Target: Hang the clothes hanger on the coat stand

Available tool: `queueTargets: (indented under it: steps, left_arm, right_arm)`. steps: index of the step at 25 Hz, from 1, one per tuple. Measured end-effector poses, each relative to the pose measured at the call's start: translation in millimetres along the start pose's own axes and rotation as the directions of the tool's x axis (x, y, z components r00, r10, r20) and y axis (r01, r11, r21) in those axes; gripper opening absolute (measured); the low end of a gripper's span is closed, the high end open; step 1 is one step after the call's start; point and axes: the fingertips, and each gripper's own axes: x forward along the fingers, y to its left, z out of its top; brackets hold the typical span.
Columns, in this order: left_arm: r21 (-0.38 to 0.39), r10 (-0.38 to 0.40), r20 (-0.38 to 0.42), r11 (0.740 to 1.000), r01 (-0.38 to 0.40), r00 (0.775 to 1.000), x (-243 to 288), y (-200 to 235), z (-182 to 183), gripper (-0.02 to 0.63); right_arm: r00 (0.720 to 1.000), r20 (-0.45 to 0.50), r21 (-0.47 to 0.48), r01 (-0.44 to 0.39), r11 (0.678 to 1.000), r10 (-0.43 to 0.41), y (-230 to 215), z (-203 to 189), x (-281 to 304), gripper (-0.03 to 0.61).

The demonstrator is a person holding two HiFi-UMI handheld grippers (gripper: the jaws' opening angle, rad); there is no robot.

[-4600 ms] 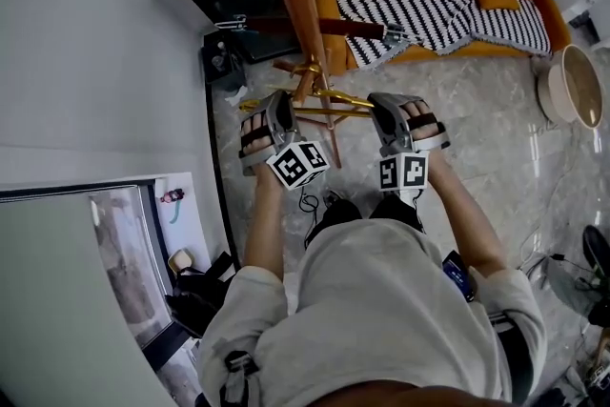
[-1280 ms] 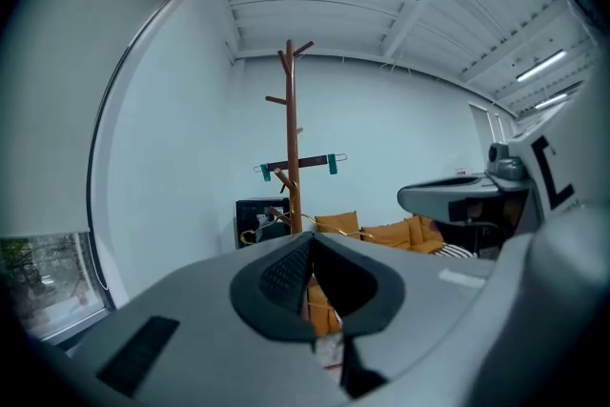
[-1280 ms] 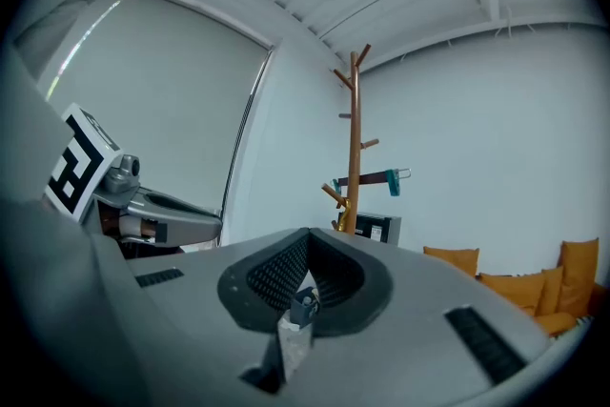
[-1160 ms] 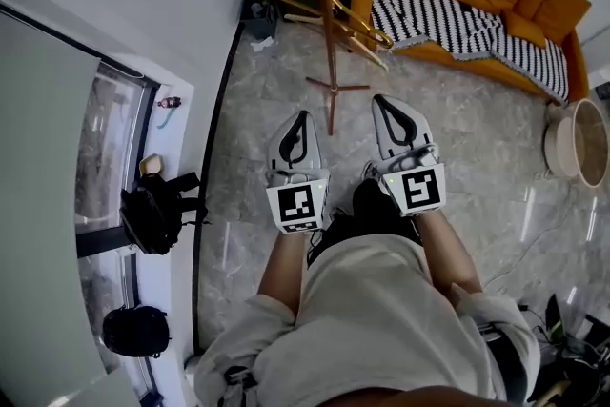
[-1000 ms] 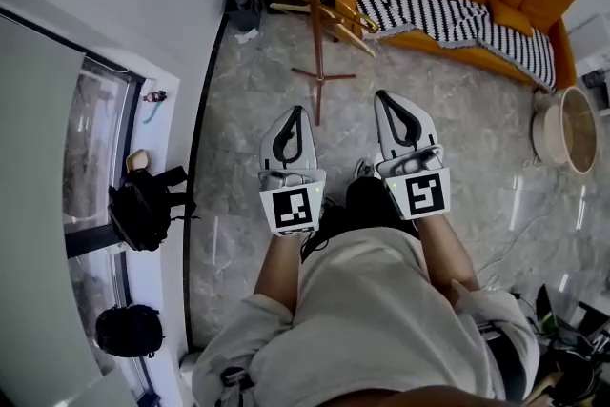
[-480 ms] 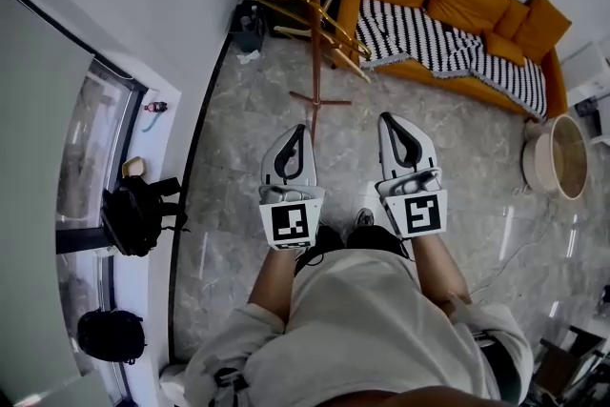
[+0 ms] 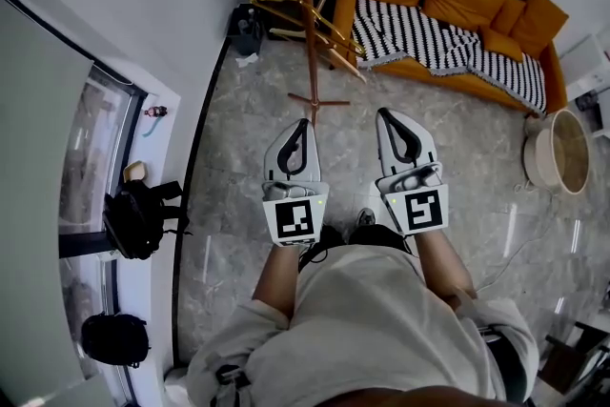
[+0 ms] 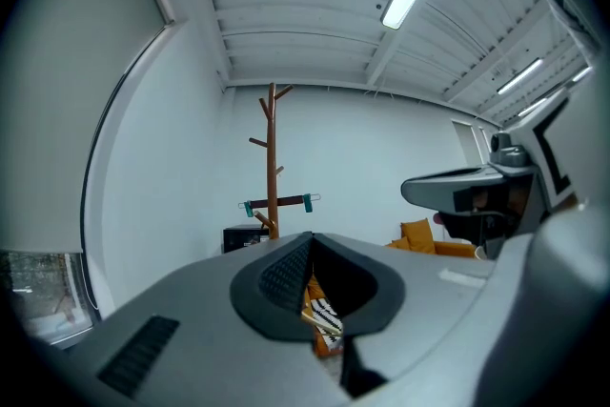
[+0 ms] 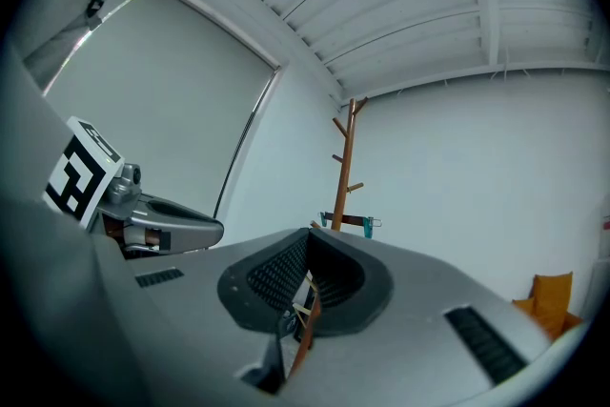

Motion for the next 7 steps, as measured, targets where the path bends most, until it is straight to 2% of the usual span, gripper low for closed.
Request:
queueTargets:
  steps: [7]
  left_arm:
    - [0.023,-0.017,-0.028,1.000,0.017,0.999,3.4,-1.1,-4.6,0.009]
  right_arm:
    - [1.000,0.003,-0.005,-0.005,1.000,0.005,-0.1,0.1,-2.8,0.005]
